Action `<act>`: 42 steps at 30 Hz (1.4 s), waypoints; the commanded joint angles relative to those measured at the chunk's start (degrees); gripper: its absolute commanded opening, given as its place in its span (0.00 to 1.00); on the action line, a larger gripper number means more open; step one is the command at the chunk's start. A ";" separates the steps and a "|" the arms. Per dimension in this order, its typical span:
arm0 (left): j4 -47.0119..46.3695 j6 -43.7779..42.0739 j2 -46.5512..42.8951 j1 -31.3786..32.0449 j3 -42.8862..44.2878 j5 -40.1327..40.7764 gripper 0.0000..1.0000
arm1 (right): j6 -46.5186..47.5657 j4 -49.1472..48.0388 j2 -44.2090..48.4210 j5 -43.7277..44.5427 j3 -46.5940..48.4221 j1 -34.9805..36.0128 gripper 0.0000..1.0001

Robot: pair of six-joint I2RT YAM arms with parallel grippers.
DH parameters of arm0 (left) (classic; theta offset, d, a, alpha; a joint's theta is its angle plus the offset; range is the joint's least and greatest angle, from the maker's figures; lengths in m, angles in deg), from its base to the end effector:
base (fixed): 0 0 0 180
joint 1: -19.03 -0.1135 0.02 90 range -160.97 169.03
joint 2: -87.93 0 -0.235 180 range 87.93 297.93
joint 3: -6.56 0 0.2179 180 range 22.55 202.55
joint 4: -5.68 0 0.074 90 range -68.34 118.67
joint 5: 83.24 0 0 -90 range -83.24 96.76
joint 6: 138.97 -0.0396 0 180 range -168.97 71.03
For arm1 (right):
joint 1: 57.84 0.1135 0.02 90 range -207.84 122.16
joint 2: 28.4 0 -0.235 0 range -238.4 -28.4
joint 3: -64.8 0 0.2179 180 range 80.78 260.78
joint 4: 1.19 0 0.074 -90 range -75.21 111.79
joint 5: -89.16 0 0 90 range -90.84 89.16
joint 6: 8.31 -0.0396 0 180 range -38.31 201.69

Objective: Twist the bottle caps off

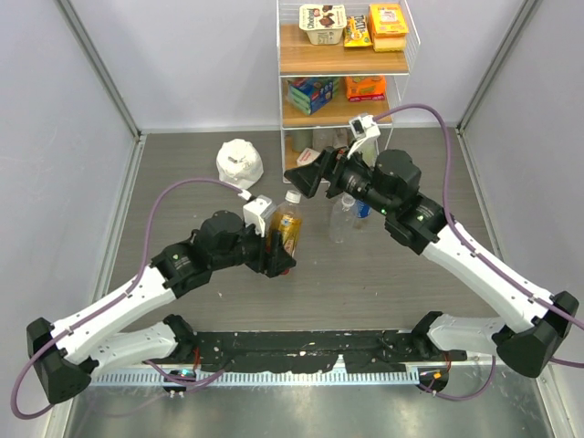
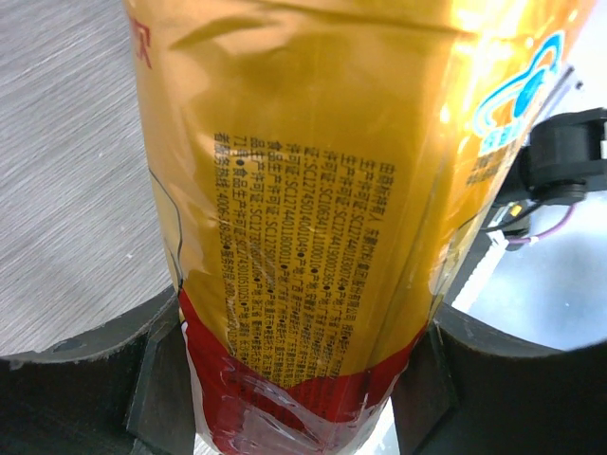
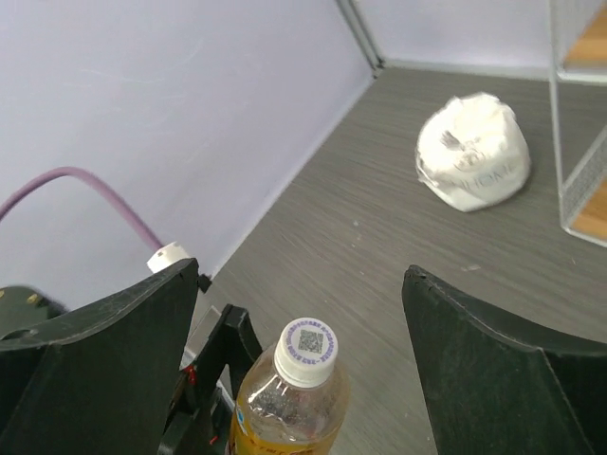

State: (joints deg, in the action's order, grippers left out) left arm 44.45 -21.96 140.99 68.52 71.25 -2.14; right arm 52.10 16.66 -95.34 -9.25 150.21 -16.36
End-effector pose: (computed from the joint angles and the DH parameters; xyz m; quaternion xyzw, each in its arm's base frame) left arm 0.1206 -0.1506 0.2937 0.2055 0.8265 -0.3738 0.3673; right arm 0.1818 0.1685 0.4000 -0.1245 0.6922 0.4540 0.5470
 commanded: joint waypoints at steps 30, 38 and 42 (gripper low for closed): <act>-0.46 3.05 5.12 -0.10 3.15 5.13 0.16 | -3.38 14.57 -11.20 3.31 8.88 3.09 0.41; 0.15 2.88 5.30 -0.01 3.76 5.57 0.14 | -3.29 13.69 -11.20 -0.91 8.88 3.00 0.02; -0.28 2.97 4.86 -0.10 3.76 5.13 0.13 | -2.06 11.41 -9.97 -4.50 7.66 2.91 0.02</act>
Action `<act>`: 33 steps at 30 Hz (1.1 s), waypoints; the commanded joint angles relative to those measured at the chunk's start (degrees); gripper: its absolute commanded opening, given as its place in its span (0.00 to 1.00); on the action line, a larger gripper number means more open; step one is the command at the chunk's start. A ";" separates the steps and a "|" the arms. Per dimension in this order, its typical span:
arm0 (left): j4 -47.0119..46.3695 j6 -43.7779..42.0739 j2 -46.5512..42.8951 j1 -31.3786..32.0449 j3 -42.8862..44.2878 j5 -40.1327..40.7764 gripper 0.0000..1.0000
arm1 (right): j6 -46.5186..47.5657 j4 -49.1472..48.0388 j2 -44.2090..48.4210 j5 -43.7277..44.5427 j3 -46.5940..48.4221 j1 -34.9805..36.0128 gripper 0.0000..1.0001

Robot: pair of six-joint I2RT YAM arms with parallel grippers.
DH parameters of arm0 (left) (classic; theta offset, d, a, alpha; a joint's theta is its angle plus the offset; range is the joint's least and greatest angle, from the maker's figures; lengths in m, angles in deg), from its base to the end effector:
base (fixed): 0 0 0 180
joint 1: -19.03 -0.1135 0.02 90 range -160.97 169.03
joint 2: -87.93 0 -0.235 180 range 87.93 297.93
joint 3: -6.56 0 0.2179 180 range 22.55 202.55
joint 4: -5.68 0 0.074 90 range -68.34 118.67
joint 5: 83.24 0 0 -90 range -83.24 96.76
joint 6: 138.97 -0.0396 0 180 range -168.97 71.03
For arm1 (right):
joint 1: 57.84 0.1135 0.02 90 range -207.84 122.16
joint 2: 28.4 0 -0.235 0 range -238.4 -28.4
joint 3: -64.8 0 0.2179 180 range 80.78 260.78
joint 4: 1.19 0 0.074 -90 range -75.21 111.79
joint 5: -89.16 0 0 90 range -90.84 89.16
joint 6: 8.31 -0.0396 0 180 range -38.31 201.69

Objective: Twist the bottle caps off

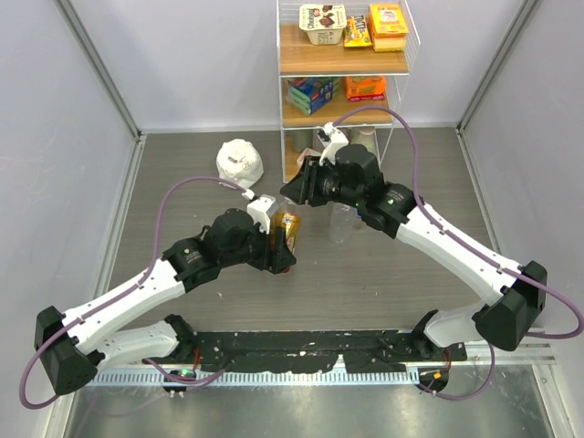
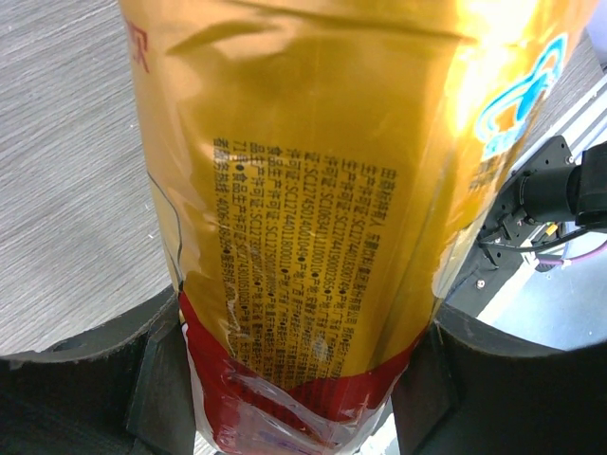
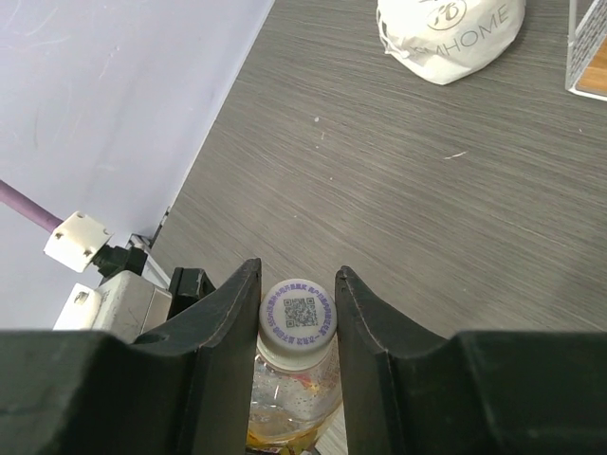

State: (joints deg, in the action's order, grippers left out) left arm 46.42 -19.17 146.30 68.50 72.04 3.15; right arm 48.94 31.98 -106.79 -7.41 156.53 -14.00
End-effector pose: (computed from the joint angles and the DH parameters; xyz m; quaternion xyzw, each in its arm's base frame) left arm 0.1330 -0.1593 0.2777 0.1651 0.8655 -0.3225 0.3459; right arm 0.2070 0.2051 0.3555 -0.1117 0.8100 0.3924 0.4213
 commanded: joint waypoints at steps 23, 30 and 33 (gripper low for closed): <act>-13.84 -3.00 -10.81 -0.08 -2.64 -20.80 0.11 | 0.32 -31.68 8.08 -48.88 -9.65 -6.22 0.02; -19.39 -1.85 -11.96 -0.08 -4.32 -26.53 0.11 | -0.03 -34.68 8.52 -51.53 -10.44 -6.30 0.02; -18.08 -1.94 -11.88 0.01 -4.23 -24.86 0.09 | 0.49 -33.02 8.69 -48.64 -10.27 -6.39 0.02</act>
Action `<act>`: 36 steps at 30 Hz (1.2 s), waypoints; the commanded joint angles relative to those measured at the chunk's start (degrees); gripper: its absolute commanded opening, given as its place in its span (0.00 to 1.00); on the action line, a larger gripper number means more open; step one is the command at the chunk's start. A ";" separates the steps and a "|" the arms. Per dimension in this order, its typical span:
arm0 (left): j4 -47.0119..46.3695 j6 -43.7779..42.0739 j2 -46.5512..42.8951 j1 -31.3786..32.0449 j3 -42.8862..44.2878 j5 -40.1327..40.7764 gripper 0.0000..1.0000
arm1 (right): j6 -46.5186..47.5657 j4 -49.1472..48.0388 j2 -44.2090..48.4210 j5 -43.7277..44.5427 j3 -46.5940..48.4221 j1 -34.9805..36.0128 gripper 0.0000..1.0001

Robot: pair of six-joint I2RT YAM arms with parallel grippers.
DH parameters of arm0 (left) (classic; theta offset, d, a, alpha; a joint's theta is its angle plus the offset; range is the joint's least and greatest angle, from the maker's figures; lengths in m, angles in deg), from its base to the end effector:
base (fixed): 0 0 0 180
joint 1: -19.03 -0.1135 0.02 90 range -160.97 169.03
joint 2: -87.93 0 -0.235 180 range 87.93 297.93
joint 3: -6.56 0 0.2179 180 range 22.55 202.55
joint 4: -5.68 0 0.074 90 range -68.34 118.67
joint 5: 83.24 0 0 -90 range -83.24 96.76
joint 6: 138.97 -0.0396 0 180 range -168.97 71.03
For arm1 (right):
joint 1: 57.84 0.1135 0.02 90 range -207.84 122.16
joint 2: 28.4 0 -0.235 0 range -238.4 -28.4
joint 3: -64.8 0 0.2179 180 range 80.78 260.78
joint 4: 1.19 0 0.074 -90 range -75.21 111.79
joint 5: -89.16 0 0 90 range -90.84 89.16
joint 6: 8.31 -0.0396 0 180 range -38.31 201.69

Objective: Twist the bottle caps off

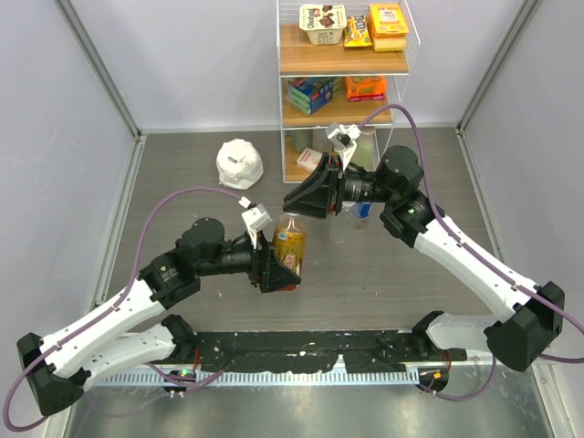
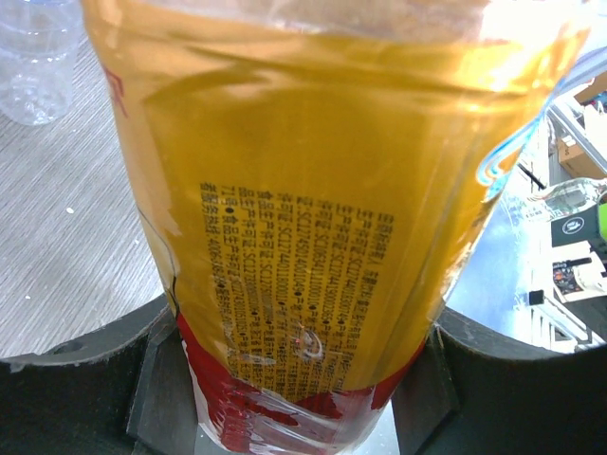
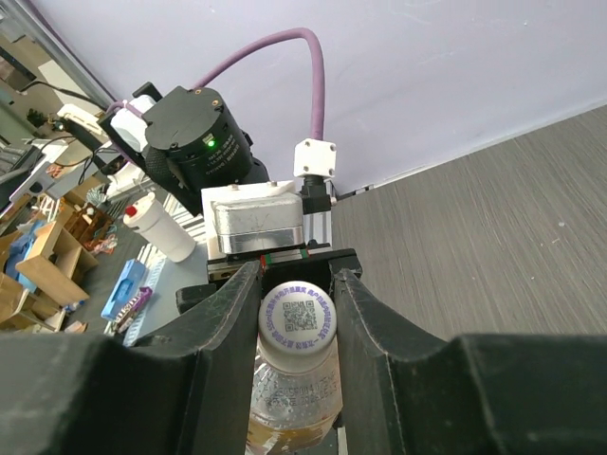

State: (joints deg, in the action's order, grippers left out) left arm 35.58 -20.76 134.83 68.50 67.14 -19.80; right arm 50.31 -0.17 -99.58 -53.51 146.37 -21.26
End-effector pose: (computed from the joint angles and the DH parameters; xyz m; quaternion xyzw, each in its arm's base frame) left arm 0.1011 -0.1454 0.3061 0.2791 0.7396 -0.5095 0.3398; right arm 0.1862 0.1774 0.3912 -0.3642 0.5639 0.6199 0.4063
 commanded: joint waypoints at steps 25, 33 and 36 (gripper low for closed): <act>7.70 -1.58 7.68 -0.08 4.61 18.65 0.00 | 0.18 22.06 2.19 34.09 7.28 -0.98 0.94; 11.48 -2.19 10.67 -0.08 7.25 25.86 0.00 | 0.27 33.59 -5.10 45.09 14.48 4.11 0.94; 13.42 -1.93 11.37 0.01 8.13 30.16 0.00 | -1.49 34.30 -6.86 46.60 15.01 4.73 0.94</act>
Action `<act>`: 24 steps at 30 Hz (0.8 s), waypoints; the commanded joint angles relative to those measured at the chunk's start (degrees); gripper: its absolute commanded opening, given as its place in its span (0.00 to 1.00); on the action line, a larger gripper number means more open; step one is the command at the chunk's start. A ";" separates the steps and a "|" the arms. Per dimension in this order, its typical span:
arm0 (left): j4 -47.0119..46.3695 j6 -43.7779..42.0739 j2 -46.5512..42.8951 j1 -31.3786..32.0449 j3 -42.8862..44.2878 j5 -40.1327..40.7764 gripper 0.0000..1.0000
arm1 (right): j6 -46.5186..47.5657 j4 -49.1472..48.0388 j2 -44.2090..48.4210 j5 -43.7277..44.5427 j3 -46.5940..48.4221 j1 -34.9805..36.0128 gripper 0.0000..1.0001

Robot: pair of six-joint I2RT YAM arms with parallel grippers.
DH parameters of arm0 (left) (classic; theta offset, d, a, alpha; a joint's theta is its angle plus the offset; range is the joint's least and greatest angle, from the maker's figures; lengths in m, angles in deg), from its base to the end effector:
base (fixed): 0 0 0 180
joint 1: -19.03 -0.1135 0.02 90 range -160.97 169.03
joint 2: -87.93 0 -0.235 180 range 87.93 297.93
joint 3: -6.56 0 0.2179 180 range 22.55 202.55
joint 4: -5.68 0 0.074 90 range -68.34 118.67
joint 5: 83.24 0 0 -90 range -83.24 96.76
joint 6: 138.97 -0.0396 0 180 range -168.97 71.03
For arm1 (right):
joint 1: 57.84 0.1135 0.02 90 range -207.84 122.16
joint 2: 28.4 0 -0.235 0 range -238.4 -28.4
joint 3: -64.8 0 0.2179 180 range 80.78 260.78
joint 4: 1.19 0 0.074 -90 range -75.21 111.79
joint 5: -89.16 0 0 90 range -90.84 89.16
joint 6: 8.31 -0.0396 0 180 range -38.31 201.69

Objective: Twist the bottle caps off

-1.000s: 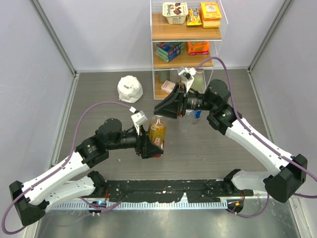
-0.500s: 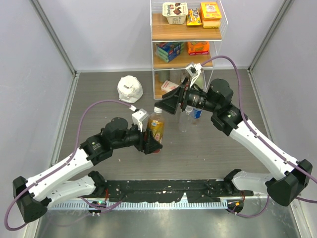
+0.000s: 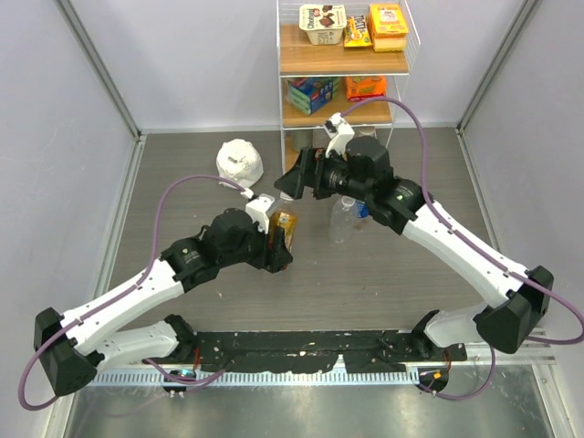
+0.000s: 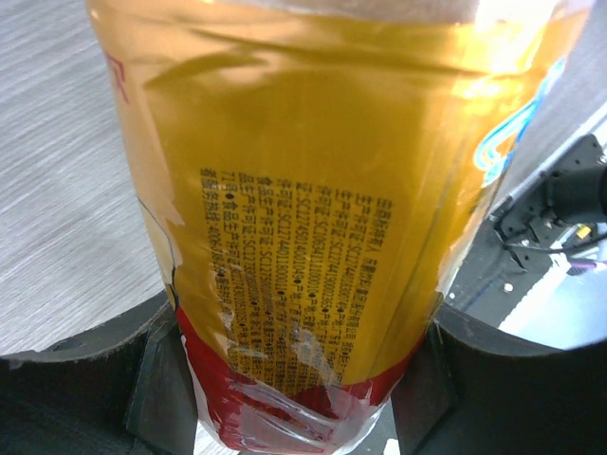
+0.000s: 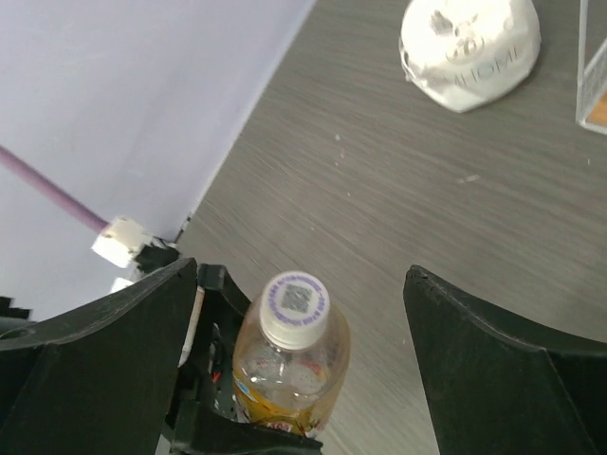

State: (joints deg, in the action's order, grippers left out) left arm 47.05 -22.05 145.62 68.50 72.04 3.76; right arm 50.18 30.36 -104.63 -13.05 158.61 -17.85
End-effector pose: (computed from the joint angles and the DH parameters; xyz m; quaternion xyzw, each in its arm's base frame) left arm 0.1316 -0.1571 0.2788 0.1844 0.8615 -0.3103 0.3571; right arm 0.2100 0.1871 0.3804 -0.1232 0.7764 0.4258 0.4480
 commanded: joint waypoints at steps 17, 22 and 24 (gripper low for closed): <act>3.70 -0.99 3.30 1.24 4.47 10.91 0.00 | -5.32 2.00 -6.48 2.89 1.90 2.55 0.67; 3.62 -1.08 3.22 1.24 4.56 10.83 0.00 | -5.58 1.83 -6.92 1.92 1.63 2.46 0.57; 3.70 -1.08 3.22 1.24 4.56 10.74 0.00 | -5.76 1.39 -6.83 1.84 1.46 2.55 0.51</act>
State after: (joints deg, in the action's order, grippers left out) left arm 52.10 -22.44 149.14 69.55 73.88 13.42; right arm 44.98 33.97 -111.82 -10.47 158.98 -15.55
